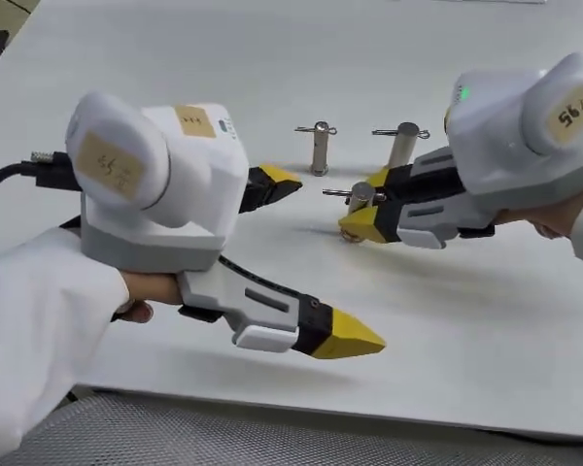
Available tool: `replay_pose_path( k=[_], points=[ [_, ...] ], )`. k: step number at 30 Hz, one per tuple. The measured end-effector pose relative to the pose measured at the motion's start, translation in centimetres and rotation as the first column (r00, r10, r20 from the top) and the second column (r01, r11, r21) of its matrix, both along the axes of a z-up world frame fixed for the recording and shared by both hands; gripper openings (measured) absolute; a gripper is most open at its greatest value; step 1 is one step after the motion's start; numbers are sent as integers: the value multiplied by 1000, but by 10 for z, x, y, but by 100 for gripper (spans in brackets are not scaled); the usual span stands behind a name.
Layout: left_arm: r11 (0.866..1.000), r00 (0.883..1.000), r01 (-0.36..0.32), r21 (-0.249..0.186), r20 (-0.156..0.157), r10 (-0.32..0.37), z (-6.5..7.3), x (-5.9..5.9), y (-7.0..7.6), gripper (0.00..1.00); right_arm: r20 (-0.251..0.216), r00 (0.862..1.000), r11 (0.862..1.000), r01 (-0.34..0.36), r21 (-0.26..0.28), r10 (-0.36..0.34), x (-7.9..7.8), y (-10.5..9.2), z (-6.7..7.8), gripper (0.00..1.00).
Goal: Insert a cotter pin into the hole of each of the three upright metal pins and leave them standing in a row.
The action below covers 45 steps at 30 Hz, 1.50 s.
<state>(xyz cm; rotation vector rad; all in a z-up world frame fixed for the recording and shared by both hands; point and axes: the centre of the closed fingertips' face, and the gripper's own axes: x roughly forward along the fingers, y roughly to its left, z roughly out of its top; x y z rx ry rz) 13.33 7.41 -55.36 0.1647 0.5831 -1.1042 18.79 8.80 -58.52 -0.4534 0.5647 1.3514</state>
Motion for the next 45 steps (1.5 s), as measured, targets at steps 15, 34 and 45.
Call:
replay_pose_path(
  k=[15,34,45],
  points=[
    [995,995,-99,-23,5,99,15,9,9,99,46,994,995,-102,17,101,28,-70,21,8],
    [987,987,-161,14,-24,162,7,9,19,97,31,998,998,-51,26,50,65,-121,18,8],
    [978,978,-206,20,-39,207,3,9,27,97,4,999,999,-49,13,49,70,-124,5,8]
  ],
)
